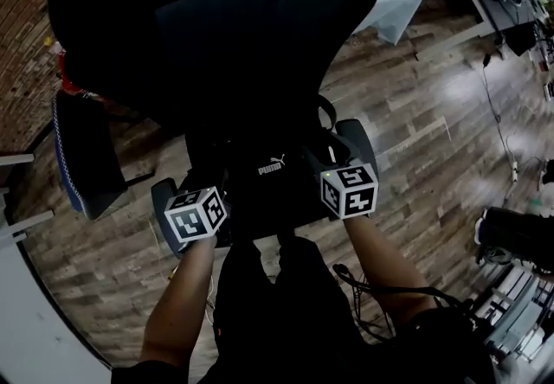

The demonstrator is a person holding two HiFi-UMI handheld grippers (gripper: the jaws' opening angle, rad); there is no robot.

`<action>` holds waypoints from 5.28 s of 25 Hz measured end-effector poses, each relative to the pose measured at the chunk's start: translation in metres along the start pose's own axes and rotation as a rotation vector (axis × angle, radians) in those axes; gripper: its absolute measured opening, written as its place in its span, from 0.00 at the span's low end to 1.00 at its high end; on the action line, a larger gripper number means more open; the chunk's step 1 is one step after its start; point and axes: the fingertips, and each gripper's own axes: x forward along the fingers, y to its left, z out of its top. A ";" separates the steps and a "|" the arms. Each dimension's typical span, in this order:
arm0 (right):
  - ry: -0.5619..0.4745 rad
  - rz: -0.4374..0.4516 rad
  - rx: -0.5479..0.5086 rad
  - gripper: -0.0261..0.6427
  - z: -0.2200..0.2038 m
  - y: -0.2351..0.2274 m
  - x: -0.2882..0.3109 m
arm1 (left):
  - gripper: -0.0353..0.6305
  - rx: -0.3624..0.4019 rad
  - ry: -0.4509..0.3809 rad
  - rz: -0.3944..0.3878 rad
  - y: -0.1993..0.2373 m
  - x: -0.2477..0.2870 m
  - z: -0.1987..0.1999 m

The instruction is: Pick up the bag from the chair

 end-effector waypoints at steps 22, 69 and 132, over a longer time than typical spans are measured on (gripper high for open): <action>0.188 -0.043 0.061 0.55 -0.125 -0.057 0.135 | 0.46 -0.158 0.100 0.160 0.097 0.110 -0.101; 0.158 0.051 0.042 0.08 -0.138 -0.029 0.124 | 0.14 -0.002 -0.031 0.214 0.077 0.075 -0.103; -0.539 -0.053 -0.114 0.08 0.179 0.171 -0.265 | 0.08 0.279 -0.694 -0.064 -0.044 -0.344 0.149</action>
